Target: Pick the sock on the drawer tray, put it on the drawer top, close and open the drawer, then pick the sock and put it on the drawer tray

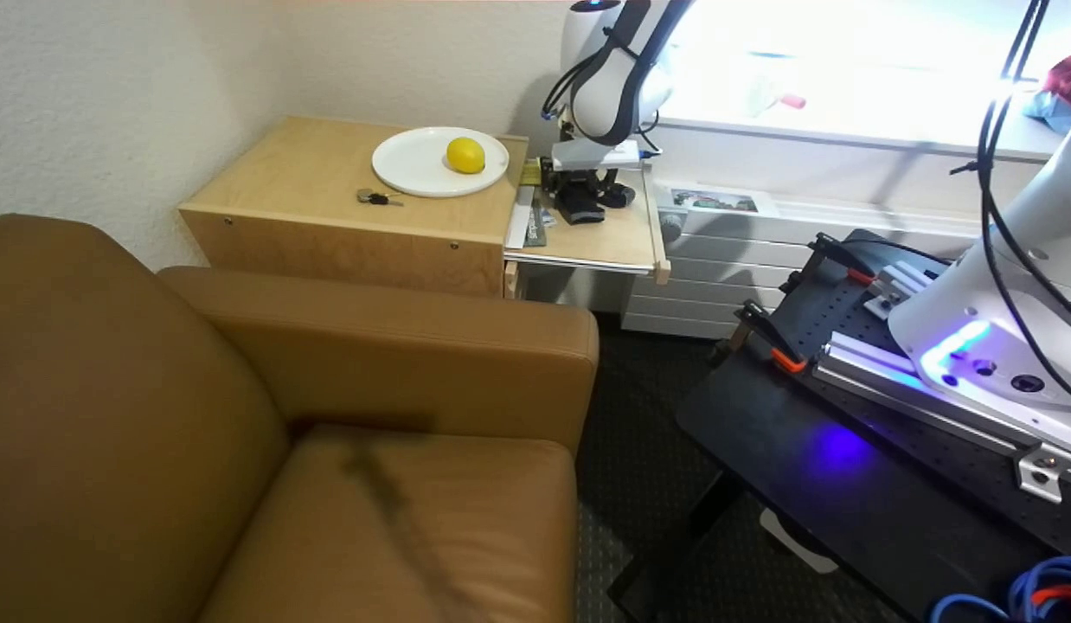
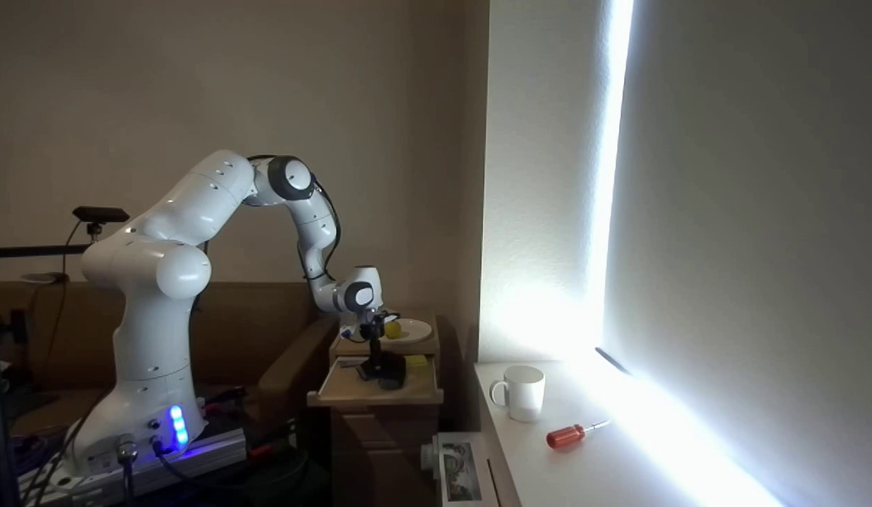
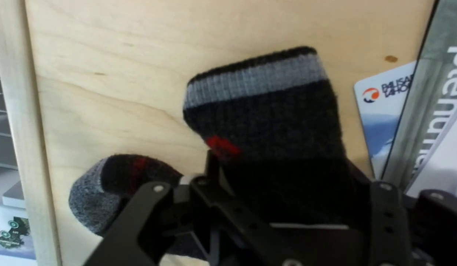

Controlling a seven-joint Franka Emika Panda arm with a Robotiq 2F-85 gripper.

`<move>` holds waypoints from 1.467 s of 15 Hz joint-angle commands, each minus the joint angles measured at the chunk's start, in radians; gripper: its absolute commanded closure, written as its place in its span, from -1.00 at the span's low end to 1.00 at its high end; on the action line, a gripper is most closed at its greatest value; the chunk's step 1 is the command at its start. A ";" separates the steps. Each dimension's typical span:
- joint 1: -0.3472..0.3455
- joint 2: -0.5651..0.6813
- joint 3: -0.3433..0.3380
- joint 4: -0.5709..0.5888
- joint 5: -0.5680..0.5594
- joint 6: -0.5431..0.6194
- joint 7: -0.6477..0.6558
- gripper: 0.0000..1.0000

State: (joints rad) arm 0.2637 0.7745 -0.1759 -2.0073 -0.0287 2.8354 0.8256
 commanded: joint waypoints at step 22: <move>-0.061 -0.867 0.158 -0.282 -0.075 -0.515 -0.353 0.98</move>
State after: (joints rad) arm 0.2296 0.0335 -0.1175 -2.2394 -0.1844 2.3348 0.5731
